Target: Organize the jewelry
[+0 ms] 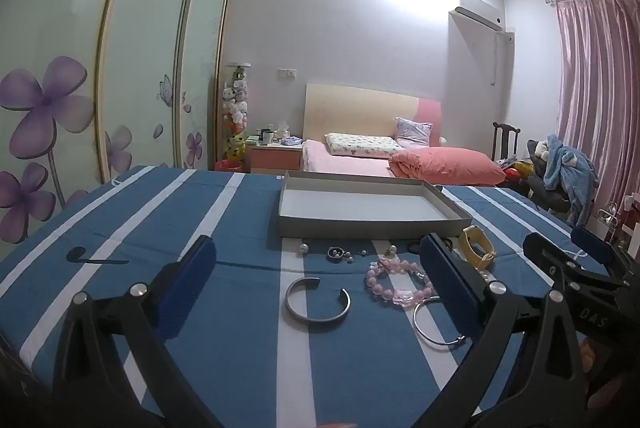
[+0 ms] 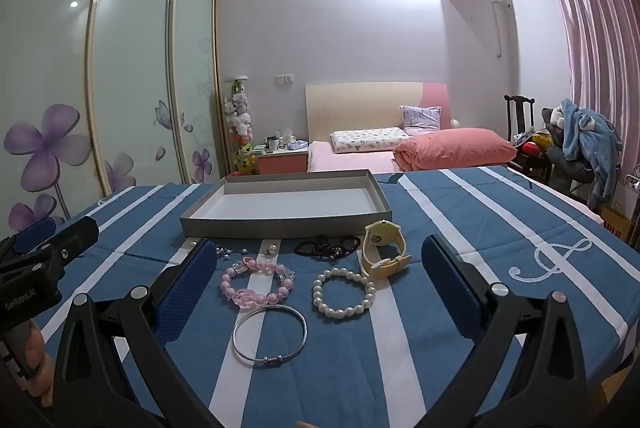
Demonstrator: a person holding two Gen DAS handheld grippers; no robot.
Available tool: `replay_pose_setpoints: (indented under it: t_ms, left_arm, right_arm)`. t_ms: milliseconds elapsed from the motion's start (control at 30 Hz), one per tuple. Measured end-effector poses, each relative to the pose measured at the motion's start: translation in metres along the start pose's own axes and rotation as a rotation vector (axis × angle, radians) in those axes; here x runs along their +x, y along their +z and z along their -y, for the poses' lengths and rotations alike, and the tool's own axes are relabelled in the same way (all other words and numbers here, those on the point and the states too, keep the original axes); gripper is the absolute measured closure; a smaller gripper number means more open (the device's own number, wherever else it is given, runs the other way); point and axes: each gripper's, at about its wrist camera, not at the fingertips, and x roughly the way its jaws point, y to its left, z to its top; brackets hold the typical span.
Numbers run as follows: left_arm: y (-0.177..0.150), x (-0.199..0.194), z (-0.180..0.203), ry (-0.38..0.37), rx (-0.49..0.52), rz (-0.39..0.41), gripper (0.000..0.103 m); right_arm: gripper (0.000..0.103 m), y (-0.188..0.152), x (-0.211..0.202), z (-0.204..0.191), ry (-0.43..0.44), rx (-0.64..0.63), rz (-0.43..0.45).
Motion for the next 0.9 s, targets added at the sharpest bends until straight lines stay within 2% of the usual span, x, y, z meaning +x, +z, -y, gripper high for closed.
replay_pose_setpoints:
  t_ms: [900]
  left_arm:
    - [-0.0034, 0.0014, -0.0033, 0.008, -0.014, -0.008, 0.004]
  right_arm:
    - [0.002, -0.0014, 0.0000, 0.0009, 0.001, 0.005, -0.004]
